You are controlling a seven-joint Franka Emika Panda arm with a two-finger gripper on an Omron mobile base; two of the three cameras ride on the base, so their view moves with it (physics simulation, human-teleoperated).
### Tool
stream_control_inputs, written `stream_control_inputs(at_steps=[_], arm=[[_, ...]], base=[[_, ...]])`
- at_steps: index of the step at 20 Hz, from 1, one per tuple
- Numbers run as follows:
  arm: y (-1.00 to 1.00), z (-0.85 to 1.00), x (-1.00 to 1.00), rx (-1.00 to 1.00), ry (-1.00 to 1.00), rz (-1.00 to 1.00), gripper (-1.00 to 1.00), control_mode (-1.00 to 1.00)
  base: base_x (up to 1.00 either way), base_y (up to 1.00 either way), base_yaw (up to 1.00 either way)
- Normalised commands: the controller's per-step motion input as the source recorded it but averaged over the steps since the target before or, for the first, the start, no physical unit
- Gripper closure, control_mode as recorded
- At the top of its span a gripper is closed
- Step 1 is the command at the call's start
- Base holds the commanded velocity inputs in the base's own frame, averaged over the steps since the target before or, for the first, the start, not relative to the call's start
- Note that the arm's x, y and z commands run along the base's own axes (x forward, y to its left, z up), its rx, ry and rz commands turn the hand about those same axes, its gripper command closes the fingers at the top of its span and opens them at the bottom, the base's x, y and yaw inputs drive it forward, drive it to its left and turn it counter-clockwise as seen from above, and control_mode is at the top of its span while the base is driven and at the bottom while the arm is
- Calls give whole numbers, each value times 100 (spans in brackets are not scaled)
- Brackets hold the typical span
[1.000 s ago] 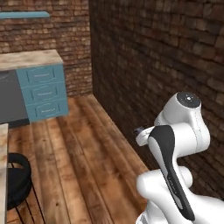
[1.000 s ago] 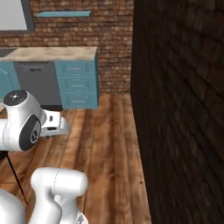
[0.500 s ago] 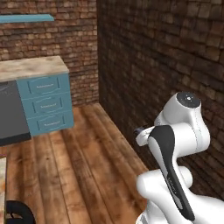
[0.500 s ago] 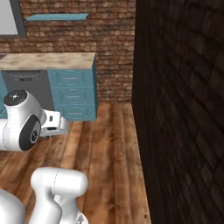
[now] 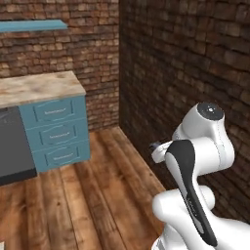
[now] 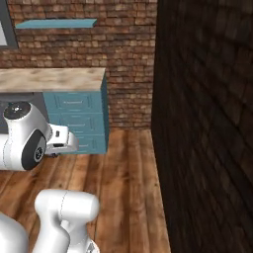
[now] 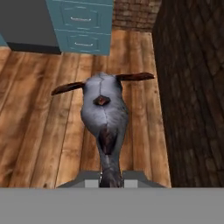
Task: Take the fish out of the fridge, briefly rinse it in the sink, and place it on the tray next to the sink.
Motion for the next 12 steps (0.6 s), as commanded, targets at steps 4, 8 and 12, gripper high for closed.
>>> stream_control_inputs(at_steps=[4, 8, 12], arm=[[0, 0, 0, 0, 0, 0, 100, 100], [0, 0, 0, 0, 0, 0, 100, 100], [0, 0, 0, 0, 0, 0, 100, 100]], base=[[100, 42, 0], [100, 46, 0], [100, 70, 0]])
